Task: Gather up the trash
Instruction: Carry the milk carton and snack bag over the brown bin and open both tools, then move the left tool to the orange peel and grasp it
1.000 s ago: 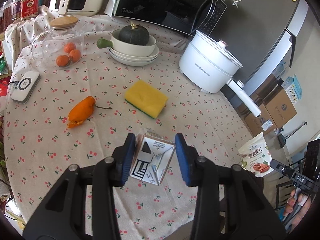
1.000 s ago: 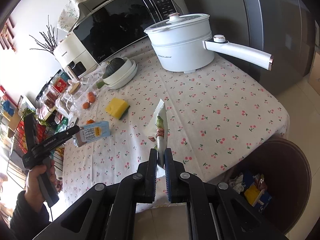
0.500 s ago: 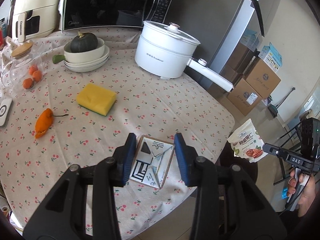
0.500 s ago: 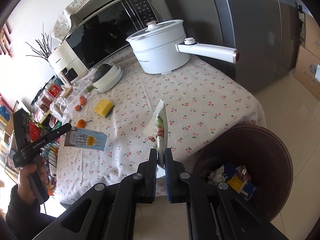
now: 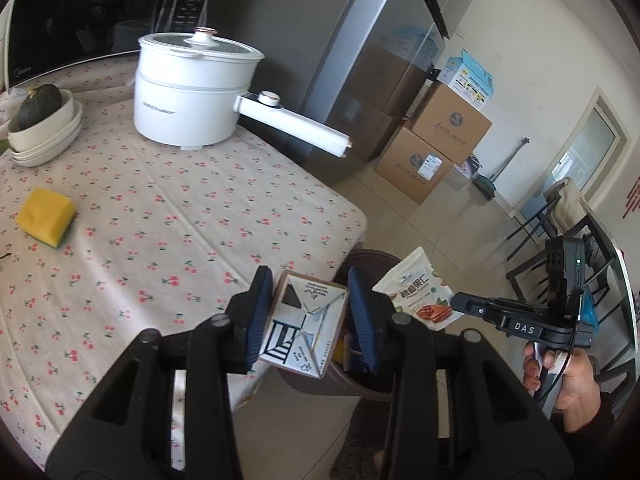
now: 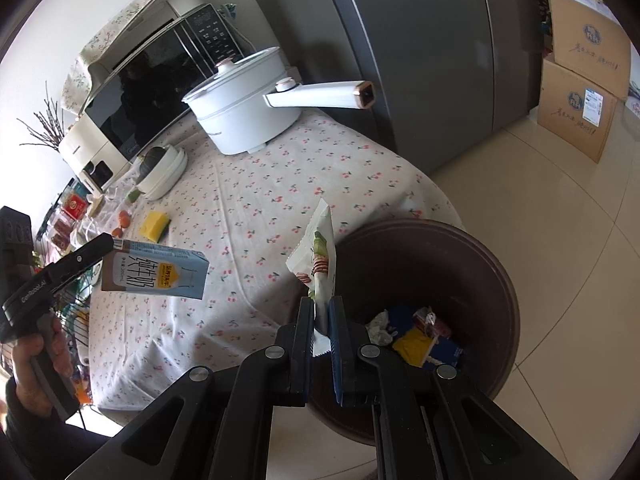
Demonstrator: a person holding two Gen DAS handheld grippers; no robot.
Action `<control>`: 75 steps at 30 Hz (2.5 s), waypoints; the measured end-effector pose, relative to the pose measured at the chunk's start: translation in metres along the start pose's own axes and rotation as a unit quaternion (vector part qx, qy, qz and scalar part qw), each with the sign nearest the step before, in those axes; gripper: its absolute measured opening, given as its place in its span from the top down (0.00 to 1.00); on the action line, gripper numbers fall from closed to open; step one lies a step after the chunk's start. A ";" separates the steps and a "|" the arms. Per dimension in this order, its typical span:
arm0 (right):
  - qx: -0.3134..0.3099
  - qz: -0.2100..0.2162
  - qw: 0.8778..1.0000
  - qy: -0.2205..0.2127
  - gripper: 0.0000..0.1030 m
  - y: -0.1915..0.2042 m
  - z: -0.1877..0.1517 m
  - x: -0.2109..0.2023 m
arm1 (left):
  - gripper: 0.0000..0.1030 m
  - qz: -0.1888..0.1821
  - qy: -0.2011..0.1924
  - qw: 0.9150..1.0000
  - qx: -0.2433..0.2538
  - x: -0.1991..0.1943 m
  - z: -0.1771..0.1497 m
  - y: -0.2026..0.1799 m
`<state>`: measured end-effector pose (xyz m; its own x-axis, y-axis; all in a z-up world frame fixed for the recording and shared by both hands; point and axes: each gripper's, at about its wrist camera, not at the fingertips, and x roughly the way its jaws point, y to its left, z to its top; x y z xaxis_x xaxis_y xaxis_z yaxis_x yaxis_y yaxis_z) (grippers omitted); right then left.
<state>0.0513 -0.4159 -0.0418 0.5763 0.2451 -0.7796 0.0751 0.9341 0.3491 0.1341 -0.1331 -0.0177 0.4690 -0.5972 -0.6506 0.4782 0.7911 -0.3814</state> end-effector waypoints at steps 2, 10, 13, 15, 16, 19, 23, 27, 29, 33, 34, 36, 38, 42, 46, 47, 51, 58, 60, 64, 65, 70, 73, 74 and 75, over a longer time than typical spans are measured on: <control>0.007 -0.009 1.000 0.003 0.92 -0.014 -0.005 -0.001 | 0.60 -0.015 0.010 1.000 0.007 0.014 -0.002 -0.015; 0.043 -0.042 0.998 0.016 0.92 -0.062 -0.018 -0.007 | 0.60 -0.048 0.051 0.997 0.026 0.064 -0.015 -0.054; 0.051 -0.051 0.997 0.024 0.92 -0.074 -0.021 -0.005 | 0.46 -0.044 0.061 0.997 0.022 0.073 -0.018 -0.054; 0.053 -0.056 0.997 0.029 0.92 -0.079 -0.023 -0.003 | 0.12 -0.034 0.070 0.997 0.011 0.076 -0.017 -0.051; 0.055 -0.057 0.996 0.030 0.92 -0.080 -0.023 -0.002 | 0.01 -0.026 0.073 0.997 0.007 0.075 -0.018 -0.048; 0.054 -0.057 0.996 0.030 0.92 -0.083 -0.022 -0.001 | 0.01 0.006 0.077 0.997 0.011 0.072 -0.017 -0.041; 0.050 -0.056 0.997 0.030 0.91 -0.080 -0.020 0.001 | 0.01 0.040 0.081 0.996 0.017 0.066 -0.020 -0.028; 0.054 -0.054 0.996 0.035 0.83 -0.074 -0.018 0.004 | 0.01 0.051 0.086 0.995 0.010 0.056 -0.022 -0.013; 0.055 -0.057 0.996 0.035 0.68 -0.070 -0.016 0.005 | 0.01 0.058 0.085 0.995 0.007 0.049 -0.021 -0.005; 0.051 -0.059 0.997 0.026 0.46 -0.055 -0.006 0.006 | 0.01 0.074 0.084 0.994 -0.009 0.035 -0.019 0.015; 0.049 -0.057 0.997 0.024 0.45 -0.051 -0.002 0.006 | 0.01 0.077 0.083 0.993 -0.014 0.032 -0.019 0.020; 0.044 -0.055 0.997 0.018 0.37 -0.039 0.005 0.008 | 0.01 0.085 0.080 0.993 -0.023 0.023 -0.018 0.031; 0.033 -0.058 0.998 0.015 0.31 -0.025 0.012 0.012 | 0.01 0.093 0.077 0.992 -0.031 0.014 -0.018 0.044; 0.002 -0.065 0.998 0.025 0.21 0.007 0.025 0.028 | 0.01 0.112 0.071 0.990 -0.048 -0.005 -0.020 0.070; -0.033 -0.066 0.996 0.040 0.17 0.042 0.031 0.047 | 0.01 0.132 0.069 0.987 -0.068 -0.024 -0.025 0.098; -0.041 -0.066 0.996 0.044 0.16 0.050 0.031 0.051 | 0.01 0.137 0.068 0.986 -0.072 -0.028 -0.025 0.104; -0.067 -0.066 0.994 0.055 0.13 0.079 0.032 0.066 | 0.01 0.157 0.062 0.981 -0.091 -0.049 -0.030 0.132; -0.076 -0.059 0.993 0.068 0.11 0.116 0.038 0.093 | 0.00 0.217 0.054 0.967 -0.117 -0.077 -0.036 0.188; -0.077 -0.054 0.993 0.071 0.11 0.126 0.040 0.102 | 0.00 0.250 0.049 0.961 -0.109 -0.083 -0.036 0.204; -0.085 -0.044 0.993 0.076 0.10 0.149 0.042 0.116 | 0.00 0.305 0.037 0.946 -0.106 -0.089 -0.030 0.240; -0.088 -0.041 0.992 0.078 0.10 0.155 0.042 0.120 | 0.00 0.314 0.031 0.942 -0.113 -0.090 -0.029 0.250; -0.111 -0.040 0.988 0.095 0.09 0.180 0.038 0.145 | 0.01 0.319 0.033 0.933 -0.162 -0.081 -0.033 0.295; -0.135 -0.041 0.985 0.101 0.09 0.196 0.039 0.160 | 0.06 0.320 0.037 0.930 -0.178 -0.073 -0.035 0.311; -0.147 -0.040 0.983 0.104 0.09 0.203 0.042 0.166 | 0.09 0.320 0.038 0.929 -0.182 -0.070 -0.034 0.314; -0.157 -0.038 0.981 0.107 0.09 0.209 0.044 0.172 | 0.11 0.314 0.040 0.930 -0.185 -0.067 -0.033 0.318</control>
<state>0.2021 -0.1894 -0.0800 0.3929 0.1883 -0.9001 -0.1629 0.9776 0.1334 0.2303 0.1631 -0.1172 0.5055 -0.0008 -0.8629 -0.1679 0.9808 -0.0993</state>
